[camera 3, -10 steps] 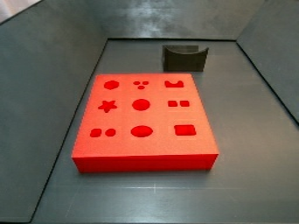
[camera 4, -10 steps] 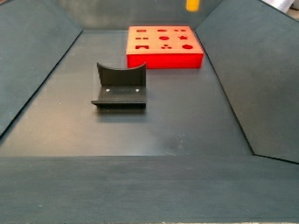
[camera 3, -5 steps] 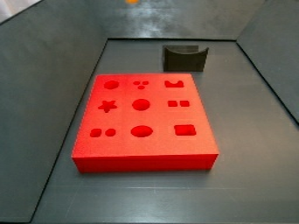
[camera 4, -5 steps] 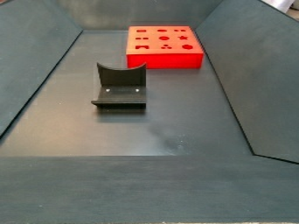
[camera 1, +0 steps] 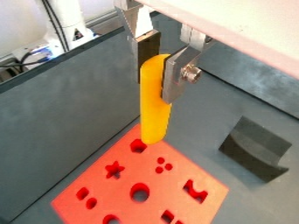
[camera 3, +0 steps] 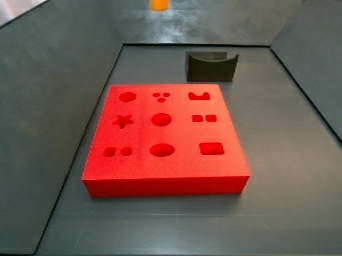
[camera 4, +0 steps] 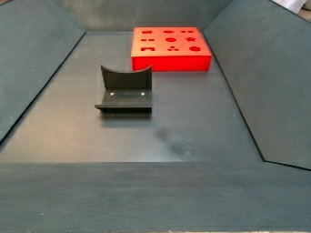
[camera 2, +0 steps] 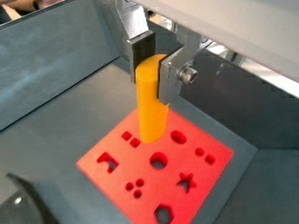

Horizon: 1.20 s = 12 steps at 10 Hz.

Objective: Pick up the oval object. Move up. Move to above the board. Insert the oval object.
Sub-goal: Move to above the board, then insert the oval object.

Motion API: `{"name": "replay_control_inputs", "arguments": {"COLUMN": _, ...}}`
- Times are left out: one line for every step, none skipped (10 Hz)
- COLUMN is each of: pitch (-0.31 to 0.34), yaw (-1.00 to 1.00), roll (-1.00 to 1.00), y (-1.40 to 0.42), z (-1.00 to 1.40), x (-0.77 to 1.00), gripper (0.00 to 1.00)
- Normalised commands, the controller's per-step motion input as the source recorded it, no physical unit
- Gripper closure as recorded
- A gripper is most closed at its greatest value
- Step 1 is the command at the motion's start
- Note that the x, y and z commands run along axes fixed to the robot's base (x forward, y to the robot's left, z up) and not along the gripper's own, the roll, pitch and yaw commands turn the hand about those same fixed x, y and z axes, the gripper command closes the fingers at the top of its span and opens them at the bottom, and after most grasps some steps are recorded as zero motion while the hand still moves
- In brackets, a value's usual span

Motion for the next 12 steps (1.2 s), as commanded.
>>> {"name": "replay_control_inputs", "arguments": {"pitch": 0.095, "yaw": 0.01, "roll": 0.02, "y": -0.21, "z": 0.04, "x": 0.10, "gripper": 1.00}}
{"name": "replay_control_inputs", "arguments": {"pitch": -0.026, "yaw": -0.02, "roll": 0.09, "y": 0.07, "z": -0.24, "x": 0.00, "gripper": 1.00}}
{"name": "replay_control_inputs", "arguments": {"pitch": 0.000, "yaw": -0.07, "roll": 0.00, "y": 0.07, "z": -0.01, "x": 0.00, "gripper": 1.00}}
{"name": "replay_control_inputs", "arguments": {"pitch": -0.030, "yaw": 0.00, "roll": 0.00, "y": 0.00, "z": 0.00, "x": 0.00, "gripper": 1.00}}
{"name": "replay_control_inputs", "arguments": {"pitch": -0.029, "yaw": 0.00, "roll": 0.13, "y": 0.18, "z": -1.00, "x": 0.00, "gripper": 1.00}}
{"name": "replay_control_inputs", "arguments": {"pitch": -0.010, "yaw": 0.05, "roll": 0.09, "y": 0.23, "z": -1.00, "x": 0.13, "gripper": 1.00}}
{"name": "replay_control_inputs", "arguments": {"pitch": -0.011, "yaw": 0.05, "roll": 0.09, "y": 0.23, "z": -1.00, "x": 0.13, "gripper": 1.00}}
{"name": "replay_control_inputs", "arguments": {"pitch": -0.007, "yaw": 0.04, "roll": 0.08, "y": 0.21, "z": -1.00, "x": 0.14, "gripper": 1.00}}
{"name": "replay_control_inputs", "arguments": {"pitch": 0.000, "yaw": 0.00, "roll": 0.07, "y": 0.14, "z": -1.00, "x": 0.19, "gripper": 1.00}}
{"name": "replay_control_inputs", "arguments": {"pitch": -0.019, "yaw": 0.00, "roll": 0.12, "y": -0.02, "z": -1.00, "x": 0.00, "gripper": 1.00}}
{"name": "replay_control_inputs", "arguments": {"pitch": -0.027, "yaw": 0.00, "roll": 0.12, "y": -0.10, "z": -1.00, "x": 0.00, "gripper": 1.00}}
{"name": "replay_control_inputs", "arguments": {"pitch": -0.057, "yaw": 0.05, "roll": 0.06, "y": -0.39, "z": -1.00, "x": 0.01, "gripper": 1.00}}
